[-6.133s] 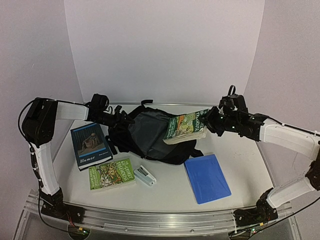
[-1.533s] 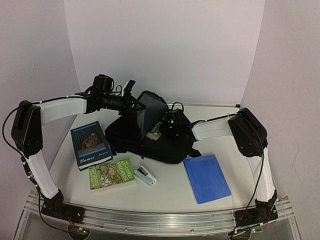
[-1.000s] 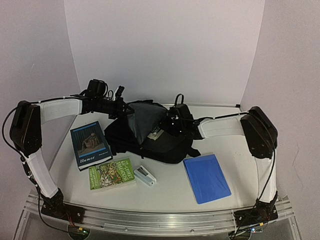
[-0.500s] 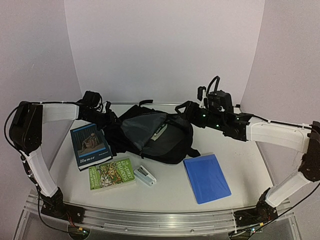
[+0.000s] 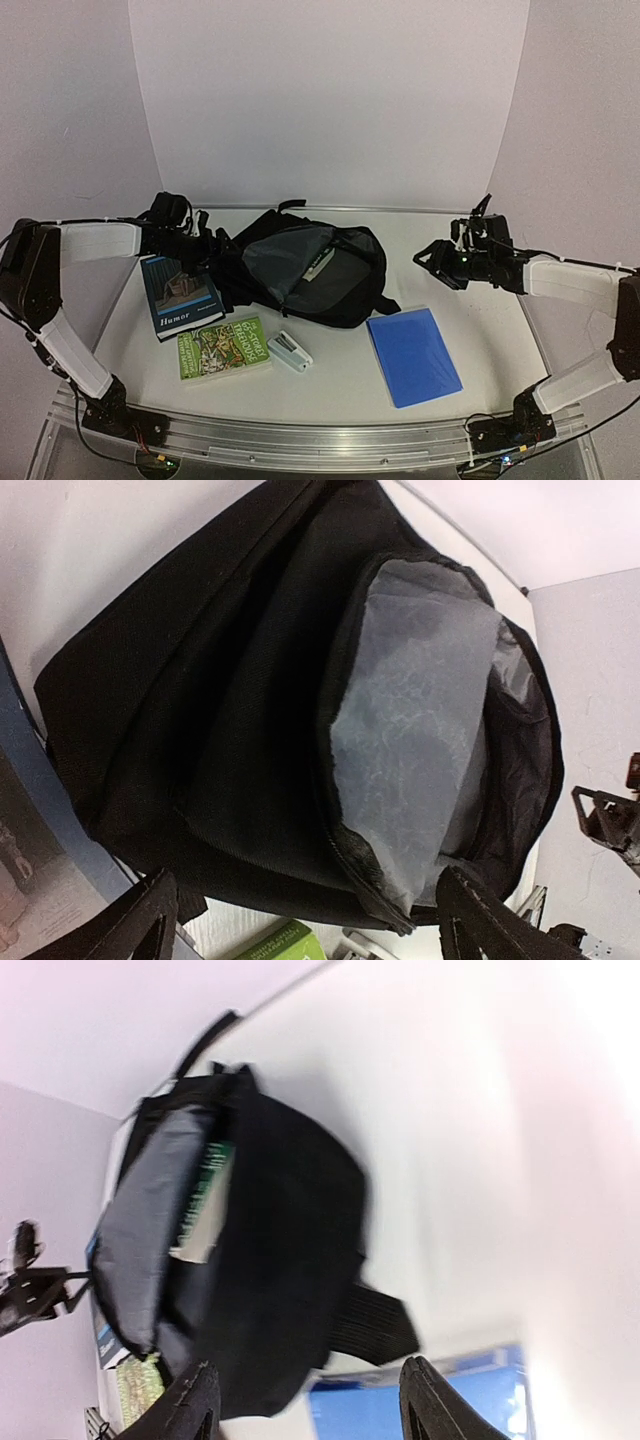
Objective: Pack the student bag
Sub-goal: Pick up the files from the center of the board.
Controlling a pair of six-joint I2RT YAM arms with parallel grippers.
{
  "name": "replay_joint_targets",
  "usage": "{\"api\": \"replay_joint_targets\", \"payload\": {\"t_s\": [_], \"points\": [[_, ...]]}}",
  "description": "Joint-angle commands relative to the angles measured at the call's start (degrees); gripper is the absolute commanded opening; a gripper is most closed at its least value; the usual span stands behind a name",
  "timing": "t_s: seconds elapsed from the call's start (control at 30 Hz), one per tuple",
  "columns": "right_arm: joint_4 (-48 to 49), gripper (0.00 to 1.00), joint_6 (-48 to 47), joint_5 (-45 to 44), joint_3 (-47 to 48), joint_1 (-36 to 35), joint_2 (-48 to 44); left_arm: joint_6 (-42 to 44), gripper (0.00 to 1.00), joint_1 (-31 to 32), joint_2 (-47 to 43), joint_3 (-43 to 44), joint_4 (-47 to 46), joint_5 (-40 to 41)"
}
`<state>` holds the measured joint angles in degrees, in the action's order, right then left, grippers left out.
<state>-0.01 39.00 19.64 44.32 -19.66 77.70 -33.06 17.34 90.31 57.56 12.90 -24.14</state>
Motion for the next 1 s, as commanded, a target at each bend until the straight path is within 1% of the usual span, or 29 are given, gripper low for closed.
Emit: {"api": "replay_joint_targets", "payload": {"t_s": [0.0, 0.1, 0.37, 0.6, 0.77, 0.87, 0.97], "points": [[0.6, 0.59, -1.0, 6.9, -3.7, 6.3, 2.7, -0.5, 0.90, 0.0, -6.6, -3.7, -2.1, 1.5], [0.9, 0.58, -1.5, 8.9, -4.9, 9.1, 5.8, -1.4, 0.91, 0.0, -10.0, -5.9, -2.0, 1.8], [1.0, 0.57, -2.5, 8.2, -6.9, 9.7, 10.9, -2.2, 0.93, 0.0, -14.8, -7.3, -0.7, 1.8], [1.8, 0.57, -3.8, 10.1, -8.1, 9.8, 15.6, -2.0, 0.94, 0.0, -15.3, -6.6, -0.2, 1.6], [2.2, 0.56, -4.3, 13.9, -8.6, 9.8, 15.9, -1.7, 0.94, 0.0, -15.3, -6.5, 0.1, 1.8], [2.3, 0.54, -4.6, 16.9, -9.1, 9.7, 15.7, -1.6, 0.94, 0.0, -15.0, -6.6, 0.0, 1.8], [2.3, 0.48, -4.5, 19.1, -10.1, 9.7, 15.1, -1.4, 0.94, 0.0, -14.3, -6.5, -0.2, 1.8]]}}
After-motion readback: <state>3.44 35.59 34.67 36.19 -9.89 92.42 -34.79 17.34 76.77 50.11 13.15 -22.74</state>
